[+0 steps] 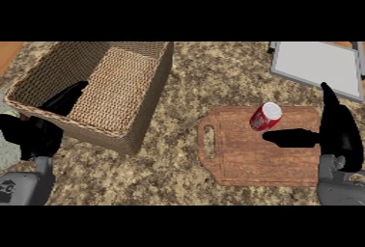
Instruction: Pick the can from the cutting board and place it in the basket
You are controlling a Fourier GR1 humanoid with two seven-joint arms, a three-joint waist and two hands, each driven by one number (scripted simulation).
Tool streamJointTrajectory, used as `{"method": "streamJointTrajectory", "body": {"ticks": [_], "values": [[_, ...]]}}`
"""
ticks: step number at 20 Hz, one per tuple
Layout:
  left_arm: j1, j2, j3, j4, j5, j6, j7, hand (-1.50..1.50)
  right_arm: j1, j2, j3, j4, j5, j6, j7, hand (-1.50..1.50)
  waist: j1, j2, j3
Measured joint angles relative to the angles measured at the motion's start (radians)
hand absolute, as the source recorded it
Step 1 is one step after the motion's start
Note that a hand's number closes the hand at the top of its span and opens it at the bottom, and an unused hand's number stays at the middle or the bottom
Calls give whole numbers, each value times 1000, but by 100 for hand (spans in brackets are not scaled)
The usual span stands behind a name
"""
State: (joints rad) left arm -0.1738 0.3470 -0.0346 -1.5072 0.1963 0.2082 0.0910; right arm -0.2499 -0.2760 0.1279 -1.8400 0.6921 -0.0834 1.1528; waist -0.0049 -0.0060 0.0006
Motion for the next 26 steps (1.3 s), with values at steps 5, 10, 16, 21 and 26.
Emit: {"method": "streamJointTrajectory", "body": {"ticks": [5,10,16,21,26], "values": [[-22,10,15,4,-6,-15,31,0,17,75,3,53,105,-39,-47,-150,4,2,0],[-17,-10,28,17,-19,-22,6,0,20,129,-14,74,170,-54,-68,-150,4,2,0],[-24,-18,39,11,-37,-31,24,0,36,199,-17,96,225,-85,-104,-150,4,1,0],[-5,-26,54,4,-36,-54,10,0,32,236,-34,144,252,-105,-127,-150,6,1,0],[-18,-29,73,27,-39,-71,-1,0,28,251,-58,184,267,-107,-135,-150,5,1,1]]}}
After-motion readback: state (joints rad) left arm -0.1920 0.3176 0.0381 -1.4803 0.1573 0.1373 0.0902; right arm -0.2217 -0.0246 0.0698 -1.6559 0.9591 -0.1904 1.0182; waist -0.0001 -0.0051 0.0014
